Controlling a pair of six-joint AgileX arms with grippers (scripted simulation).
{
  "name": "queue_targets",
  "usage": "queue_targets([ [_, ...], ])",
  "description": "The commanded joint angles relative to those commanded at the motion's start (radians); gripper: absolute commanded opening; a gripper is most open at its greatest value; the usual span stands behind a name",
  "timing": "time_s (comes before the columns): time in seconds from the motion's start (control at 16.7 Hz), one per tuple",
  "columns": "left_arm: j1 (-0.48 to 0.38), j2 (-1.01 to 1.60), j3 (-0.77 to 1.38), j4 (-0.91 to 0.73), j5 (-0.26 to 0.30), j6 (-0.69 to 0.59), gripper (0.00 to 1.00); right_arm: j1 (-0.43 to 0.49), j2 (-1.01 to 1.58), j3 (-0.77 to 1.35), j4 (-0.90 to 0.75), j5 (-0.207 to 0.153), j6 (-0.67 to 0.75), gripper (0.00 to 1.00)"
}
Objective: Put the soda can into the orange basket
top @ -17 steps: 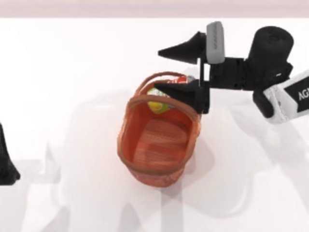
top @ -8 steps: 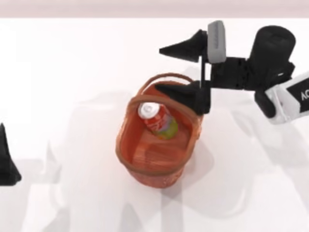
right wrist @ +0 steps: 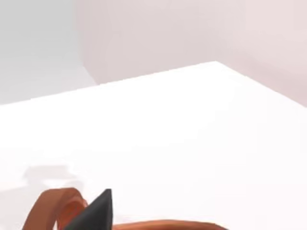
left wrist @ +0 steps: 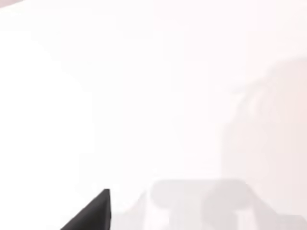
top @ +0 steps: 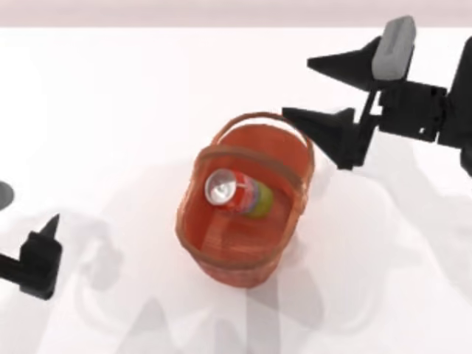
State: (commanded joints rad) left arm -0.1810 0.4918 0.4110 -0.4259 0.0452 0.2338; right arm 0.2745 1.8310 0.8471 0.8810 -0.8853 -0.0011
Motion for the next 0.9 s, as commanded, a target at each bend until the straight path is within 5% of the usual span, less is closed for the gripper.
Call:
queue_targets([
  [0.9, -0.428, 1.355, 1.347, -0.952, 0.007, 0.697, 1.00, -0.210, -1.386, -0.703, -0.689, 0.683, -0.009, 1.00],
])
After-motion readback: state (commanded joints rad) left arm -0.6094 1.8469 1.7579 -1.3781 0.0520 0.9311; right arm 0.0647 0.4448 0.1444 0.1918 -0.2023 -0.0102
